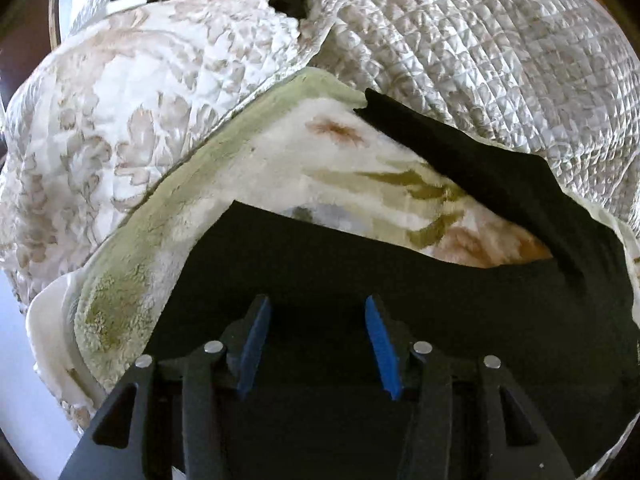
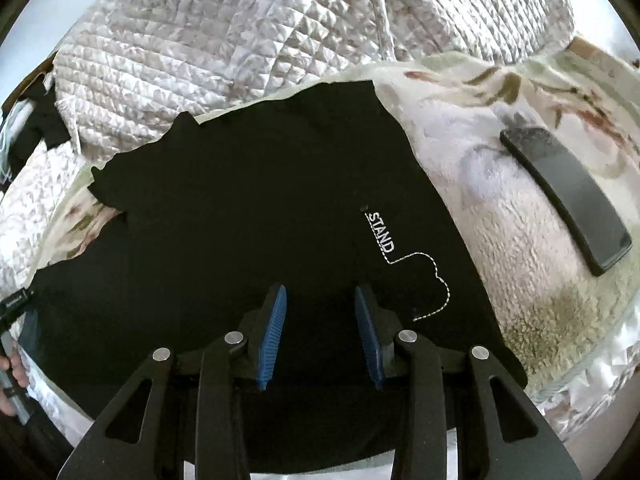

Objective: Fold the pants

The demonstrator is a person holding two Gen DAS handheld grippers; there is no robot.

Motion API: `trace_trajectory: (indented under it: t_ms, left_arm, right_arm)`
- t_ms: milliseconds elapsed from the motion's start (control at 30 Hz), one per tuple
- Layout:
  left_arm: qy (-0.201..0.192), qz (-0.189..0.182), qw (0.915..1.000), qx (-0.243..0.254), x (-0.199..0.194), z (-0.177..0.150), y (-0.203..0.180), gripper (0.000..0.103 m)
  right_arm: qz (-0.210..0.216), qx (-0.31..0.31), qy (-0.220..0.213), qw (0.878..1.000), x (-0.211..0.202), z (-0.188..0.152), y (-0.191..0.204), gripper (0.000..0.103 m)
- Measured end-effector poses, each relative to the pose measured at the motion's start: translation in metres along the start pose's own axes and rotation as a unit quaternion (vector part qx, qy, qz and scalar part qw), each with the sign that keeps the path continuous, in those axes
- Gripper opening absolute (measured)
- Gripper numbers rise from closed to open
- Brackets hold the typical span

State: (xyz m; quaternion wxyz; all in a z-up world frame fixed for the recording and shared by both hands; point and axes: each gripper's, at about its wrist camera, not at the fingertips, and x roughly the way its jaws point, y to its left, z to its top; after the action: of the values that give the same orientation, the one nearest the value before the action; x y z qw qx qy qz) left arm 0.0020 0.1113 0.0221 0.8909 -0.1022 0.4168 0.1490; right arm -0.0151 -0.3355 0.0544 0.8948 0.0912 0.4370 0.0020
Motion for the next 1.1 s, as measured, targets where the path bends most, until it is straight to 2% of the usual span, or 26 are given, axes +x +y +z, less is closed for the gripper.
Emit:
trace_trajectory:
  t_ms: [33,167,267,533,867,1100]
  left_arm:
    - [-0.001,-0.004,1.0000,0.003,-0.002,-0.001,-0.003,0.054]
    - [-0.008,-0.029,0.9994,0.017,-0.017,-0.005,-0.020,0.054]
    - [-0.013,-0.039,0.9986,0.034,-0.030,-0.011,-0.035,0.054]
    - [-0.010,-0.063,0.9961,0.061,-0.060,-0.040,-0.060,0.054]
    - [-0.008,-0.087,0.9915,0.096,-0.076,-0.063,-0.089,0.054]
    - [-0.001,-0.089,0.9909,0.101,-0.071,-0.065,-0.094,0.054]
  right_arm:
    - [0.001,-0.004,-0.001,1.000,-0.002,0.000,0.002,0.043]
    - [0.026,-0.009,-0.009,1.000,-0.012,0.003,0.011,0.044]
    - [0.040,-0.017,-0.013,0.999,-0.016,0.000,0.021,0.049]
    - [0.077,-0.054,0.000,0.996,-0.024,-0.023,0.051,0.049]
    - [0.090,-0.118,-0.007,0.989,-0.034,-0.043,0.088,0.049]
    - [0.093,-0.121,0.002,0.988,-0.030,-0.045,0.088,0.049]
